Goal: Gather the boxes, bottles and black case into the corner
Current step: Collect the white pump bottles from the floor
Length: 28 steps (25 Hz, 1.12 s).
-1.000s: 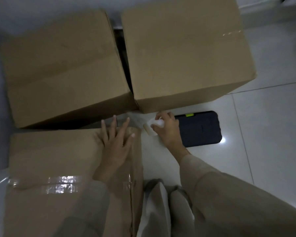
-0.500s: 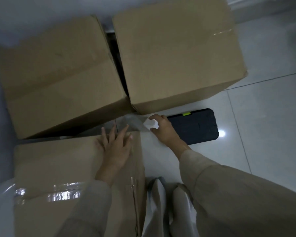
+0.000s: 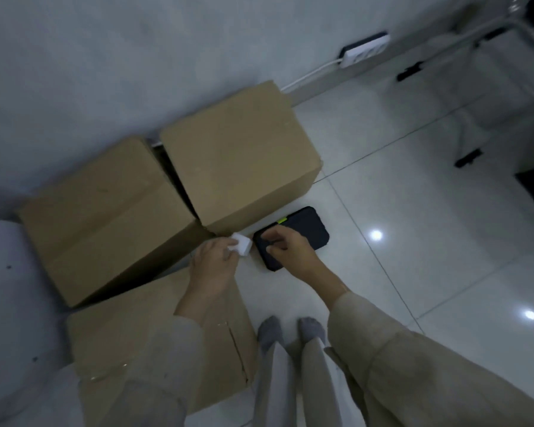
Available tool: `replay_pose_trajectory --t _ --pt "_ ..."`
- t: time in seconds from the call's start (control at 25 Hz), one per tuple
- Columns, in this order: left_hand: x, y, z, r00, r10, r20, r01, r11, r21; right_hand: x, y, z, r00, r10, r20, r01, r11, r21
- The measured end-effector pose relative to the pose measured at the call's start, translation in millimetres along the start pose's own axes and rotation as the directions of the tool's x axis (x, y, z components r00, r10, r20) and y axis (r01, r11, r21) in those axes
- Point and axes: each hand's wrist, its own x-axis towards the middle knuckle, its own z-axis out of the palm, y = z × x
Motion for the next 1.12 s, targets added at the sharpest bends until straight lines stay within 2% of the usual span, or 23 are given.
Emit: replay_pose_trajectory --t 0.12,0.24,0.36,0.48,0.6,0.8,0.88,1.12 --pt "-24.9 49.7 -23.5 0.996 0.093 -0.008 -0.093 0.996 0.000 -53.3 -22.6 -46.9 0.983 0.017 -0.185 0.008 0.991 0.131" --pt "-47.4 101.3 -30.5 0.977 0.214 0.006 -0.214 0.977 -0.009 -108.7 -29.2 -91.5 0.933 0.045 -0.358 0.046 0.969 0.242" --pt "-81.1 155.9 -19.8 0.934 0.347 0.091 -0.346 0.938 -0.018 -177.1 -14.0 -129.4 0.864 0.110 -0.491 0.052 0.951 0.304" --pt "-132.1 201.0 4.9 0.868 0.454 0.202 -0.461 0.887 -0.013 -258.8 17.6 -157.5 0.760 0.200 -0.618 0.048 0.932 0.360" --pt "-195.1 236.3 41.9 0.787 0.550 0.279 -0.562 0.826 -0.043 -351.8 61.2 -171.1 0.620 0.293 -0.728 0.065 0.905 0.420" --pt "-308.8 264.0 116.7 0.657 0.675 0.336 -0.697 0.713 -0.071 -505.1 141.2 -143.6 0.426 0.448 -0.786 0.083 0.846 0.527" --pt "-353.6 267.8 146.3 0.587 0.706 0.395 -0.744 0.663 -0.078 -562.0 170.4 -117.7 0.356 0.520 -0.777 0.093 0.807 0.583" --pt "-481.7 288.2 247.6 0.353 0.733 0.582 -0.868 0.489 -0.089 -721.5 246.9 -41.2 0.057 0.733 -0.678 0.194 0.658 0.728"
